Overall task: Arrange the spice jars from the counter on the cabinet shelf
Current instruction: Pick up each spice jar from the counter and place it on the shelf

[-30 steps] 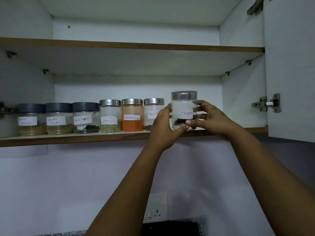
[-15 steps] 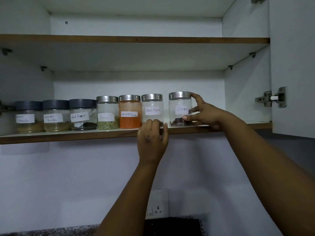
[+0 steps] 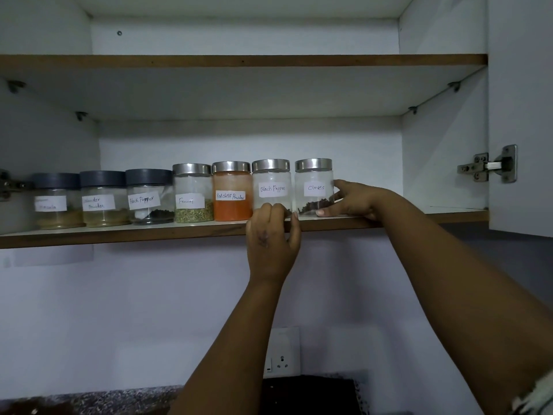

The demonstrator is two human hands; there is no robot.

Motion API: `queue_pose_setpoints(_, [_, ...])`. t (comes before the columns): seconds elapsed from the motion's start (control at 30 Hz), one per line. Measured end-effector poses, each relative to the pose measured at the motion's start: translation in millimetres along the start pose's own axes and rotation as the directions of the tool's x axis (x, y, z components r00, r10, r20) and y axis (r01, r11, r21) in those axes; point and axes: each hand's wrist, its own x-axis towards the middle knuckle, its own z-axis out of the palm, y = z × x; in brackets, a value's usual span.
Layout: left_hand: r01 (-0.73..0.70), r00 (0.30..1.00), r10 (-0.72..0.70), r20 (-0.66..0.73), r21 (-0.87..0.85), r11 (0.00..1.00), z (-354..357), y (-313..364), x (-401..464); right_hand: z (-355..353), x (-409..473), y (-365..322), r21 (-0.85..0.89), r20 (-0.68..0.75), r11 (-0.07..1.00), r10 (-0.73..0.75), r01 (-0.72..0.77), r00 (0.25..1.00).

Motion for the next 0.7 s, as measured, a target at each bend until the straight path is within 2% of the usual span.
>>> queue_pose_setpoints(0.37, [-0.014,1.000,0.014,0.018,-0.007,1.000,-1.6,0.9,0.2,-1.1,-2.5,6.1,0.058,0.006,0.998,-0.008,0.008,1.000])
queue_pose_setpoints(0.7, [0.015,1.000,-0.015,0.017,-0.021,1.000,-2.5,3.2,0.6,5.8,-4.7,4.8,-0.087,-0.080,0.996,-0.017,0.010,0.997])
